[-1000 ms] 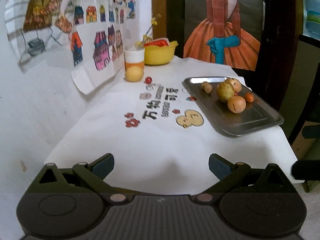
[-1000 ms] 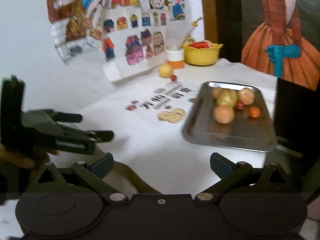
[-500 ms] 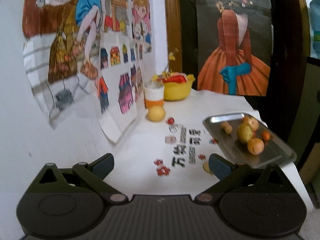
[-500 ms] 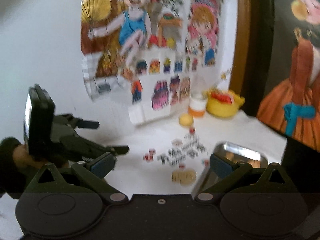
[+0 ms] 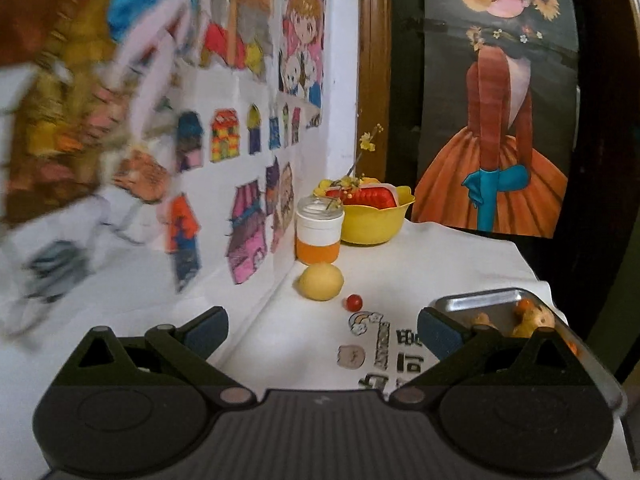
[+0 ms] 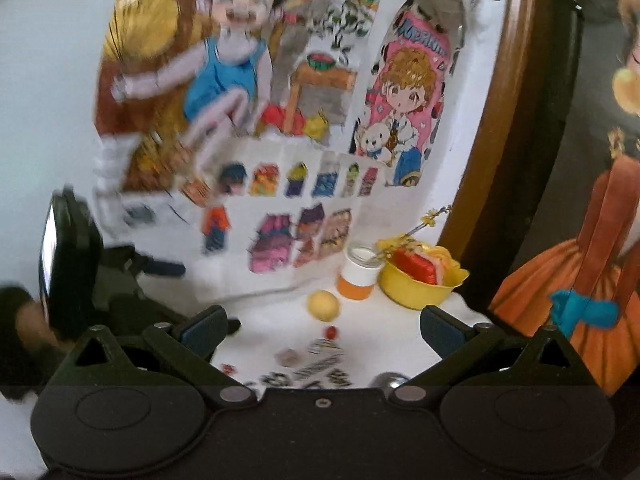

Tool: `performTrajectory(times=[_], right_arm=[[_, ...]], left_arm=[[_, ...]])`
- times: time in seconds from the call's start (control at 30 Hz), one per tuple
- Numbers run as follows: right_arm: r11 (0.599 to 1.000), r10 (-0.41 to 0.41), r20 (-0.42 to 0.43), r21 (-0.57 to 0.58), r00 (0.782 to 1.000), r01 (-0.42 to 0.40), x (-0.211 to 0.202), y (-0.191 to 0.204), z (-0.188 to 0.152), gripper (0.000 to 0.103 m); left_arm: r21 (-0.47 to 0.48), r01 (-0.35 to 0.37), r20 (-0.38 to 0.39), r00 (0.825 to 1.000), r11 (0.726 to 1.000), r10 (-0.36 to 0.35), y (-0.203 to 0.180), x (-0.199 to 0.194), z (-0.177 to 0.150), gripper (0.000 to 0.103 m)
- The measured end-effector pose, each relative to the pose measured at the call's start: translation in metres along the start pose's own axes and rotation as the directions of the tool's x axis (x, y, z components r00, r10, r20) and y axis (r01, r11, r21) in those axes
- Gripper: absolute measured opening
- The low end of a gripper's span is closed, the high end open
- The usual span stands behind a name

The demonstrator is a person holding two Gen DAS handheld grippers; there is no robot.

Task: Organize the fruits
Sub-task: 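Move the right gripper to the red cherry tomato while the left approaches the yellow lemon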

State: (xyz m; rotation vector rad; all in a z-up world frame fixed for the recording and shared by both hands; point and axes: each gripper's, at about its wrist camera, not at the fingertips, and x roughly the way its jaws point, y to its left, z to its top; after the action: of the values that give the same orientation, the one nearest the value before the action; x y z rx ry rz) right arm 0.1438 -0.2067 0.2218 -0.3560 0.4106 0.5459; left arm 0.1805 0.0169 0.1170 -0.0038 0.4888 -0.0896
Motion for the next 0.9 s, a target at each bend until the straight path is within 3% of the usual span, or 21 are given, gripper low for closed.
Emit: performTrajectory(times=[0.47, 0.67, 0.9], right_arm=[[0.997, 0.078, -0.027, 0.021, 0.997, -0.077, 0.165, -0.06, -0.061, 0.102], [0.992, 0.123, -0.092, 0.019, 0.988, -0.122, 0.213, -0.058, -0.076, 0.102], [0.988, 0.146, -0.156, -0.017, 0.977, -0.151, 0.253, -0.051, -0.078, 0.095]], left_arm=[[-0.013, 0.029, 0.017, 0.999, 1.0, -0.028, -0.001, 0.139, 0.018, 0.103], [0.061, 0.05, 0.001, 0.999, 0.997, -0.05, -0.013, 0.175, 0.025, 0.103], [0.119, 0.001, -0.063, 0.998, 0.993, 0.007, -0.017, 0.214, 0.03, 0.102]])
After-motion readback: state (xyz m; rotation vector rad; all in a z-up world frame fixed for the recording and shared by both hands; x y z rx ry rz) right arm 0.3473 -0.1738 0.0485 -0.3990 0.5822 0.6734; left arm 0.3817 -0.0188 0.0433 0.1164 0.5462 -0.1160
